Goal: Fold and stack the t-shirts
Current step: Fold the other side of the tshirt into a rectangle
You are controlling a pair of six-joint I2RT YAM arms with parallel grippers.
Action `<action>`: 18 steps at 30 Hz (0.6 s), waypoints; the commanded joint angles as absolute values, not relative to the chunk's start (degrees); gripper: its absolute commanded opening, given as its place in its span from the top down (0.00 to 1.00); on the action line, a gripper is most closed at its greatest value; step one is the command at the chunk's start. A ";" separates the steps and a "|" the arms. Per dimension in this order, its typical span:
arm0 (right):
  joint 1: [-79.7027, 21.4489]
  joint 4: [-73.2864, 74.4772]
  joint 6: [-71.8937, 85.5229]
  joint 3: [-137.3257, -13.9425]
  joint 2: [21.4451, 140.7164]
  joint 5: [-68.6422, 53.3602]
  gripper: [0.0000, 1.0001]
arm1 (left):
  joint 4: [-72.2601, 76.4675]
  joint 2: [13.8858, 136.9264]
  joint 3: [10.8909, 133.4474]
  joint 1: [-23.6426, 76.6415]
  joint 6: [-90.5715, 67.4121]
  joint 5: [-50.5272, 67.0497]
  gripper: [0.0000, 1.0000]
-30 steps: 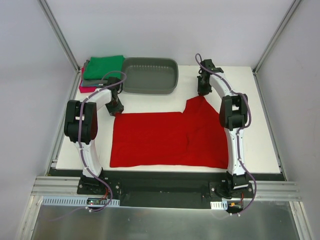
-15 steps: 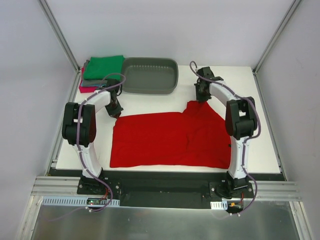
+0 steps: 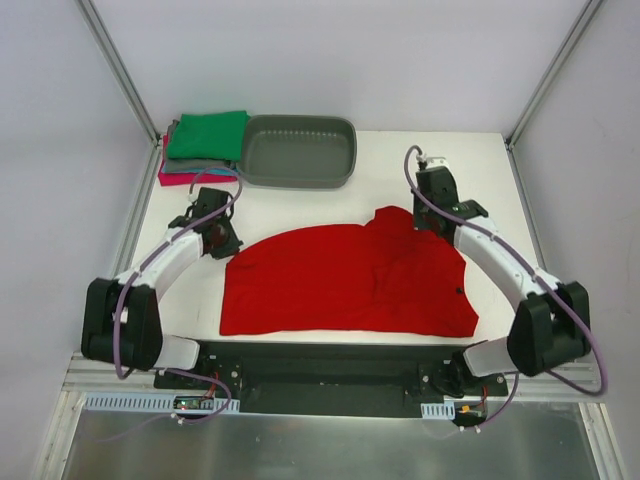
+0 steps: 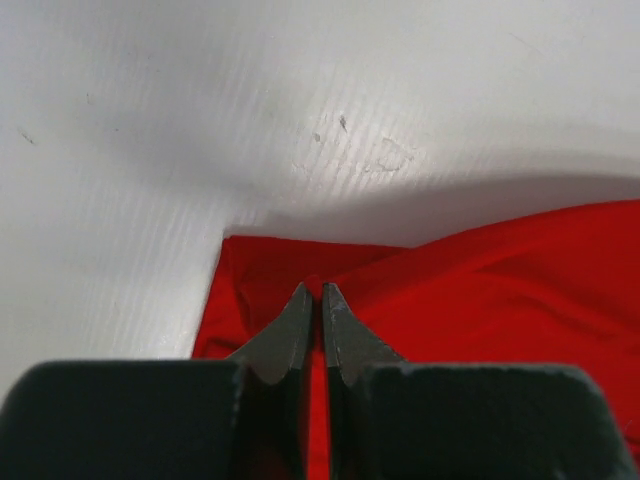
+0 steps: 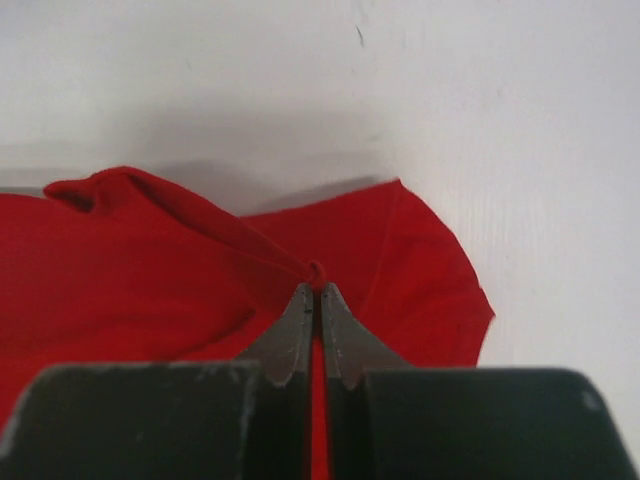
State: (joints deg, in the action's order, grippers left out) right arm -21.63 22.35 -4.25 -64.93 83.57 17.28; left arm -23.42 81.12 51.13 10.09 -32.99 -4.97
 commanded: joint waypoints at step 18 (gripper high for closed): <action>-20.74 31.55 1.67 -52.47 58.53 21.71 0.99 | -16.44 67.76 47.72 10.20 -29.18 -3.96 1.00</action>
